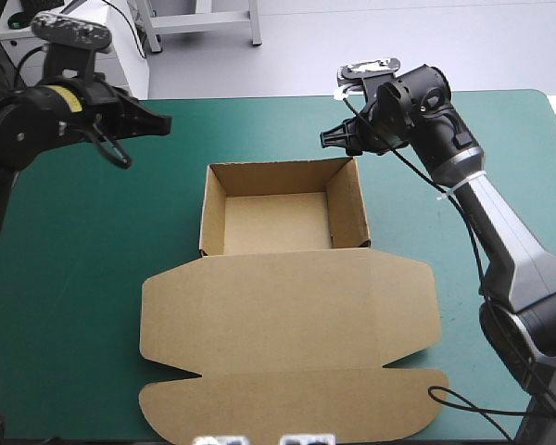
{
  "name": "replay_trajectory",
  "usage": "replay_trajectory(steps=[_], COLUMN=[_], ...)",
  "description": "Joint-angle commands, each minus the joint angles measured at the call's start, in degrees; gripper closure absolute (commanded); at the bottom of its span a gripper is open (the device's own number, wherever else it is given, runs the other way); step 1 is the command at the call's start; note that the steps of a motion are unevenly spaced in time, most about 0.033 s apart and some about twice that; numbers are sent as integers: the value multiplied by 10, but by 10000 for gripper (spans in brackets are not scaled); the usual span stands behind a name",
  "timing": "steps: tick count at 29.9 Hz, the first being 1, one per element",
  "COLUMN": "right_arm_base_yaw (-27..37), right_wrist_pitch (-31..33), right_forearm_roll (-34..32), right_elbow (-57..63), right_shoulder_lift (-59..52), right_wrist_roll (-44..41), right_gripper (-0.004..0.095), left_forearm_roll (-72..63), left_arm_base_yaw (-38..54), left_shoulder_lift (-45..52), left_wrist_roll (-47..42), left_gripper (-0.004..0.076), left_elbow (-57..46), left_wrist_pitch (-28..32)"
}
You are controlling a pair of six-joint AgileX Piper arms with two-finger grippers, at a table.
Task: Fold the box
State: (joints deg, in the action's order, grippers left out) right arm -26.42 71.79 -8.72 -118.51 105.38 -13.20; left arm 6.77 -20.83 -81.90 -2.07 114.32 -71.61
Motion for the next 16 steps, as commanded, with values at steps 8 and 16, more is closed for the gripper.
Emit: replay_trajectory(steps=[8,16], right_arm_base_yaw=[5,5], right_wrist_pitch=[-3,-3], right_forearm_roll=[-11,-7], right_elbow=[-18,-17], right_shoulder_lift=[-34,-11], right_wrist_roll=[-11,-15], right_gripper=[426,426], left_forearm_roll=[25,24], left_arm_base_yaw=[-2,-2], left_shoulder_lift=[234,410], left_wrist_roll=[3,0], left_gripper=[731,731], left_elbow=[-285,-524], left_wrist_pitch=[20,81])
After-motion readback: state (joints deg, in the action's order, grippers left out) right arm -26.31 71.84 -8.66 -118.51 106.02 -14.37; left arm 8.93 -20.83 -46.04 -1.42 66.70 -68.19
